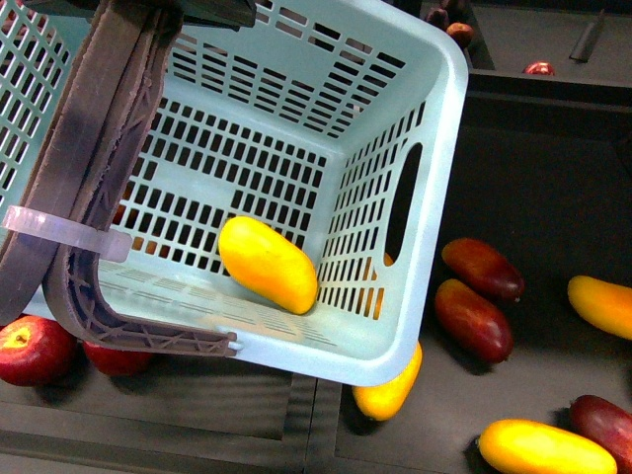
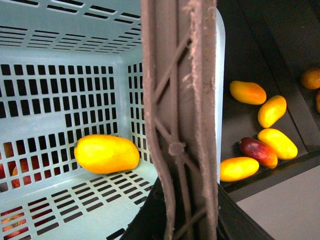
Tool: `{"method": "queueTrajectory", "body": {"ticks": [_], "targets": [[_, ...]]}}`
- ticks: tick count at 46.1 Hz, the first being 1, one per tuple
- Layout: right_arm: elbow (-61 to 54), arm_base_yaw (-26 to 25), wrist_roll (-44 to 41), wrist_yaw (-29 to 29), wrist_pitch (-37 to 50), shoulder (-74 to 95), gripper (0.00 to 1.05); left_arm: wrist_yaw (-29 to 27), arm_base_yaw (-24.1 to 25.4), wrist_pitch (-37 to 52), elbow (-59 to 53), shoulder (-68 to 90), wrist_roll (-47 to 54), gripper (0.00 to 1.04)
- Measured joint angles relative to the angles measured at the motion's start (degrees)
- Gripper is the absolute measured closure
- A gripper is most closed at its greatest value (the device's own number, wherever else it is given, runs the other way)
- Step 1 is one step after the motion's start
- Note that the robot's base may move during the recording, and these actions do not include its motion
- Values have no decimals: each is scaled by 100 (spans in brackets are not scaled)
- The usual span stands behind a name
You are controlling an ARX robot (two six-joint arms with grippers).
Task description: Pick mango and avocado into basket
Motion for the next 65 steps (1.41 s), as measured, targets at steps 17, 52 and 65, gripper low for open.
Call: {"method": "queueTrajectory", "body": {"ticks": [17, 52, 65], "targets": [[-566, -129, -107, 284, -208, -721, 8, -44, 4, 0, 0, 0, 2, 97], [-1552, 645, -1818, 345, -90, -2229, 102, -39, 2, 0, 0, 0, 0, 97], [-1554, 645, -1821, 348, -468, -2640, 102, -42, 2, 0, 0, 0, 0, 97]]}}
